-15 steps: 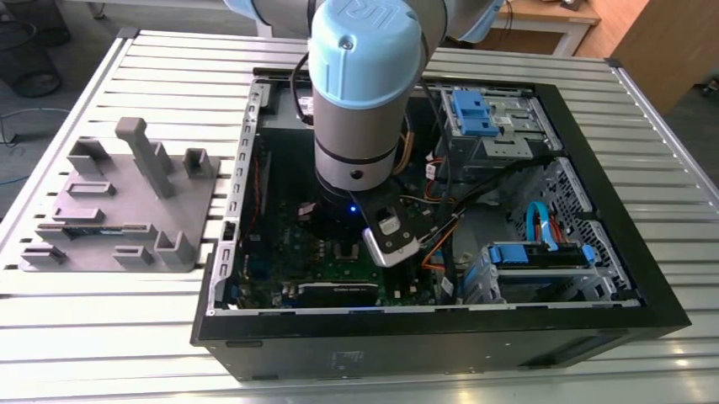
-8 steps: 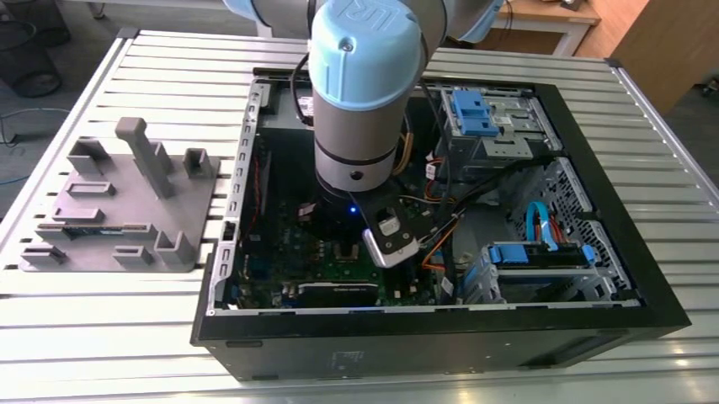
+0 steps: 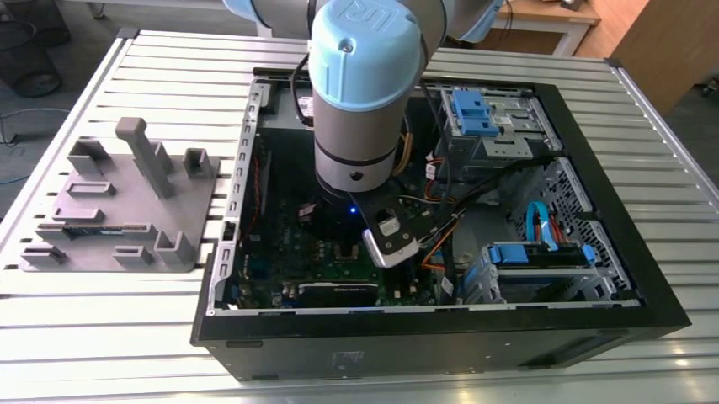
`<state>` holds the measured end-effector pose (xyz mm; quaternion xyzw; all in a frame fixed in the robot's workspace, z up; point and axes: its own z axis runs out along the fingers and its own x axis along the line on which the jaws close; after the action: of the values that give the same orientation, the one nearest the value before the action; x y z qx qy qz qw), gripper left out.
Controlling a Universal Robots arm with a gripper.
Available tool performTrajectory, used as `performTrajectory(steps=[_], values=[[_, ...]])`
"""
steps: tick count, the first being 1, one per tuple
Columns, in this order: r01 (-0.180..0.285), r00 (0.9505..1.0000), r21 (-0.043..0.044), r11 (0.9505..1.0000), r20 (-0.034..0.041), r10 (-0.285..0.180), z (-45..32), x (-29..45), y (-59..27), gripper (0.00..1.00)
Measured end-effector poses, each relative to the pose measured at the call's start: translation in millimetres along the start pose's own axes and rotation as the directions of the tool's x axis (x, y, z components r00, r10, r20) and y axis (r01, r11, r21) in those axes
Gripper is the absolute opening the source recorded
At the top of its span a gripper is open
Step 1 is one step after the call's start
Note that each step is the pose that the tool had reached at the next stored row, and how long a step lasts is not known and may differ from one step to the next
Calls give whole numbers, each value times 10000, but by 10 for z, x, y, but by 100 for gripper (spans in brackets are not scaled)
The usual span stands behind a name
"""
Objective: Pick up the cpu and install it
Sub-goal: 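Place the cpu into insertion slot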
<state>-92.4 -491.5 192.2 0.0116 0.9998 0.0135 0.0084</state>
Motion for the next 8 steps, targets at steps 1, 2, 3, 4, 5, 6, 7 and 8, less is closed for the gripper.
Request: performTrajectory(steps=[1, 2, 3, 4, 5, 6, 7, 8], values=[[0, 10000, -1, 10000, 1, 0, 0, 0, 0, 11], [0, 10000, -2, 10000, 1, 0, 0, 0, 0, 11], [0, 10000, -2, 10000, 1, 0, -1, 0, 0, 11], [0, 10000, -8, 10000, 4, 0, -8, -1, 1, 11], [0, 10000, -22, 10000, 10, 0, -20, -2, 3, 11], [0, 10000, -20, 10000, 9, 0, -45, -2, 4, 11], [0, 10000, -8, 10000, 3, 0, -79, -2, 3, 11], [0, 10000, -3, 10000, 0, 0, -111, -2, 4, 11]])
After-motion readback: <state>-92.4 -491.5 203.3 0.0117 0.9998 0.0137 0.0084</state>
